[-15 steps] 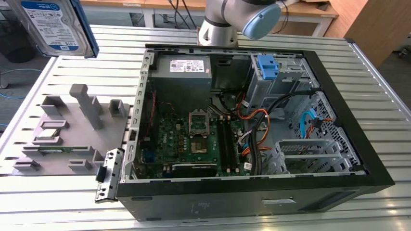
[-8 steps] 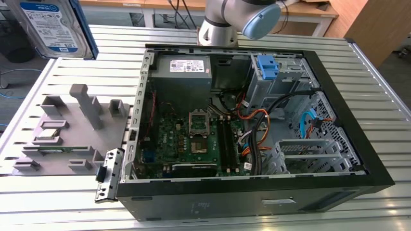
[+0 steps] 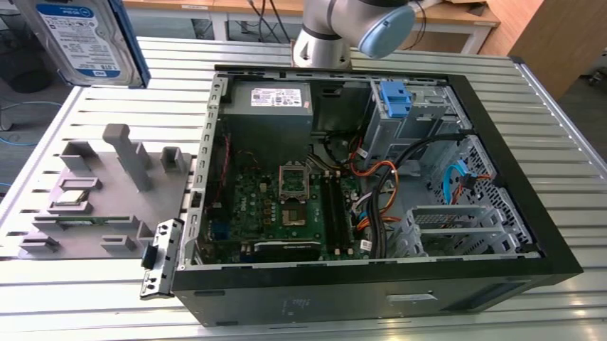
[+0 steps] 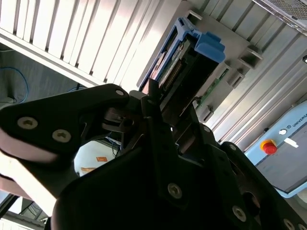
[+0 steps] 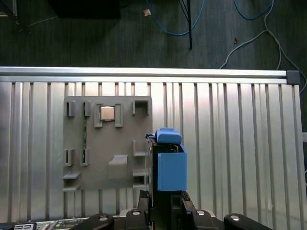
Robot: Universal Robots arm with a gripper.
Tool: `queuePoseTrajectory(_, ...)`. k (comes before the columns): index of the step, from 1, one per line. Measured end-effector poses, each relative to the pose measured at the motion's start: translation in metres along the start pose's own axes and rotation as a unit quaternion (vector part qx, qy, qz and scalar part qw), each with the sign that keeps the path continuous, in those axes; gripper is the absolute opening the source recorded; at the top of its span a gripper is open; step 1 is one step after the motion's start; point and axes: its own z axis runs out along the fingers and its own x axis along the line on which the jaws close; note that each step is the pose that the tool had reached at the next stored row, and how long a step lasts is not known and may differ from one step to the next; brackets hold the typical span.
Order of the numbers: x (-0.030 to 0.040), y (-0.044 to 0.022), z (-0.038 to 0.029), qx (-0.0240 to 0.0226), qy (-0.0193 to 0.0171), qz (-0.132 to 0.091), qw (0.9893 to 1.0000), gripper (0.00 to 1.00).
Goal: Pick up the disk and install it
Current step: 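Pick up the disk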
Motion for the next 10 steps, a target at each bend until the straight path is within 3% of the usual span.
queuePoseTrajectory(10,-0.0008,-0.0219,-0.0011,-0.001,0.0,0.0,1.0,0.35)
